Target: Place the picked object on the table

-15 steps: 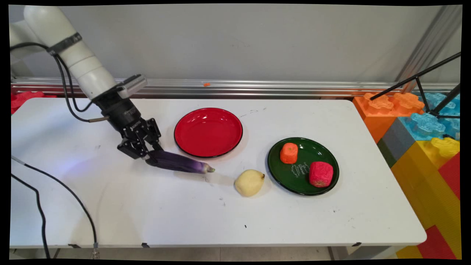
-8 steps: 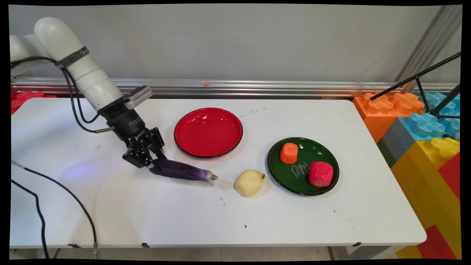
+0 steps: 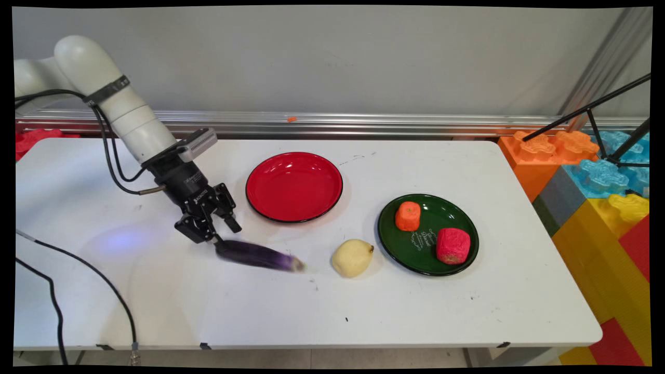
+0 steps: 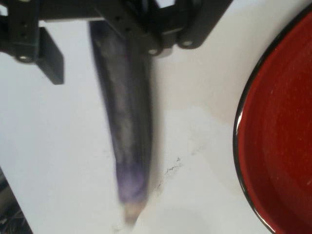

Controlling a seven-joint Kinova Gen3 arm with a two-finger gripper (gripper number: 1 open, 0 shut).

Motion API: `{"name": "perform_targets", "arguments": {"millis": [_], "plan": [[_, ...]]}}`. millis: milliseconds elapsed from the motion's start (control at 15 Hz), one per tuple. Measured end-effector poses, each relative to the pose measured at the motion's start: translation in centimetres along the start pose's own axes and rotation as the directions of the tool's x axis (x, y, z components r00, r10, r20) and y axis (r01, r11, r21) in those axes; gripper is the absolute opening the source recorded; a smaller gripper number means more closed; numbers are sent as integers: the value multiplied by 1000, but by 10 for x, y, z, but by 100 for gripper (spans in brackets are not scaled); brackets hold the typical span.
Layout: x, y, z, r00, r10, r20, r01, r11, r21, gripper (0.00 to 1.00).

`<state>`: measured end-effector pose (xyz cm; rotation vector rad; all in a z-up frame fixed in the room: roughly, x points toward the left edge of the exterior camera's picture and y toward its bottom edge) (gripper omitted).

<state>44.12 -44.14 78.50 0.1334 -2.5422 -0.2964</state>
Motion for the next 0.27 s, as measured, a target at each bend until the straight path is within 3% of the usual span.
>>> {"name": "perform_targets", "arguments": {"millis": [267], "plan": [[0,-1,2,1000,16,-6,-16,1000,2,100]]}}
